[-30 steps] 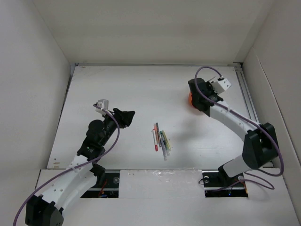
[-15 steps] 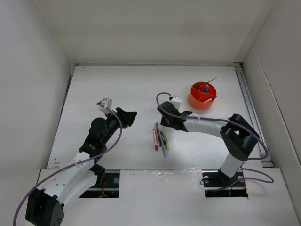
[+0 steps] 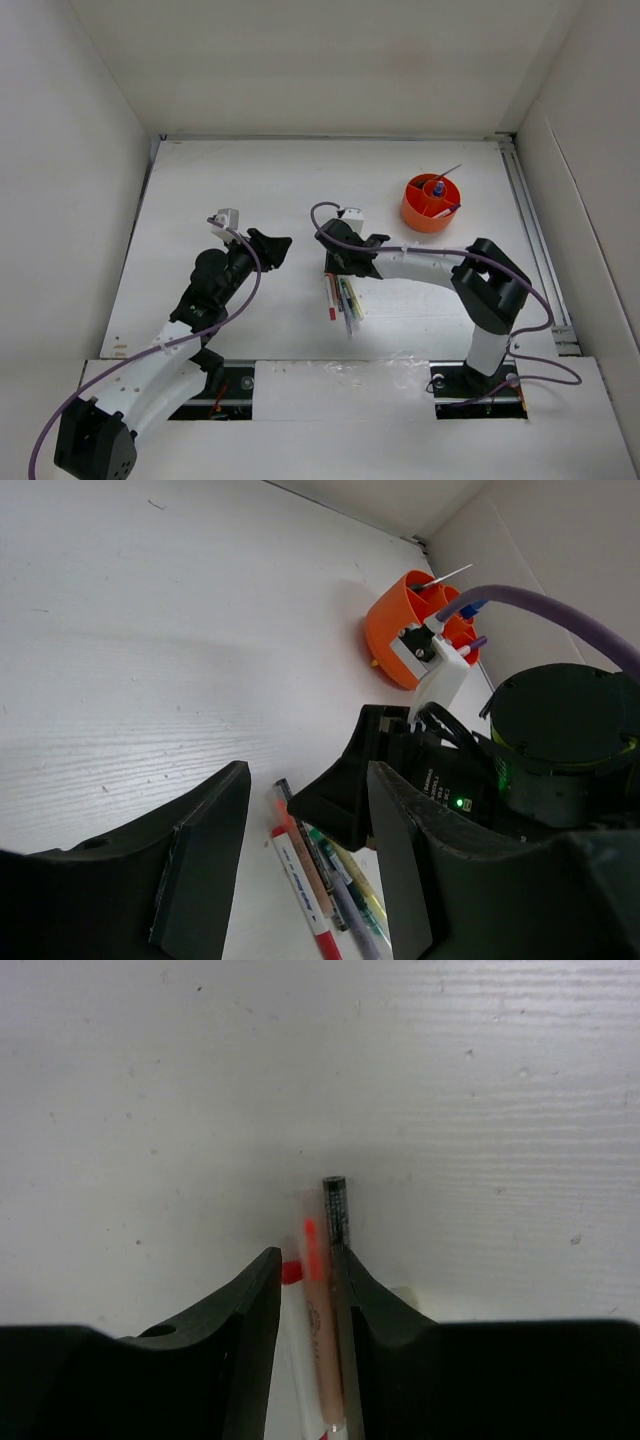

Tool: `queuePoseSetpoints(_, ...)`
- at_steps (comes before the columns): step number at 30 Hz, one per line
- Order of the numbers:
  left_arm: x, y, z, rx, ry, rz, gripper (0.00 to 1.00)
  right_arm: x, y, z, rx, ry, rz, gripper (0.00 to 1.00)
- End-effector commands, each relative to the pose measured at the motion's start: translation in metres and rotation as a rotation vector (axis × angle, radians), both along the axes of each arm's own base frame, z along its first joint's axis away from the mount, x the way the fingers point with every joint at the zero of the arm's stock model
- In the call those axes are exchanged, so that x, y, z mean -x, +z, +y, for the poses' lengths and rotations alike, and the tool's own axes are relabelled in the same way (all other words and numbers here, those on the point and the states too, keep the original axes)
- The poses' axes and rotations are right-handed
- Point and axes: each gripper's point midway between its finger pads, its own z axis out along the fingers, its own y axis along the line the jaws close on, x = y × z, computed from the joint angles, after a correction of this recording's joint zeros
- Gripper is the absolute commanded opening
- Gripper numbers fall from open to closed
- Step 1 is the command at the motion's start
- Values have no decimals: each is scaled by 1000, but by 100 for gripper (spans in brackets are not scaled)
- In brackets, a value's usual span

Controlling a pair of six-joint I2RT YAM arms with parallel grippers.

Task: Sort the stationery into containers
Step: Pick up the pen from the center of the board.

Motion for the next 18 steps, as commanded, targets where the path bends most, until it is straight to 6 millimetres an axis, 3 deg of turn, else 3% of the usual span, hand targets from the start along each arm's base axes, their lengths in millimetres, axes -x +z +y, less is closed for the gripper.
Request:
queuePoseSetpoints(1,-5,34,-3,32,-7,-98,47,11,28,16,-55,38,-11,35)
queuePoseSetpoints(7,-5,34,-2,32,-6,-98,46,34,8,20,-1,74,31,32)
queuePoseSetpoints(9,-5,34,-2,32,-6,-98,46,36,11,25,-8,85,26,30)
queuePoseSetpoints(18,-2,34,-5,32,-26,-96,46,39,-11,14,78,52,52,23)
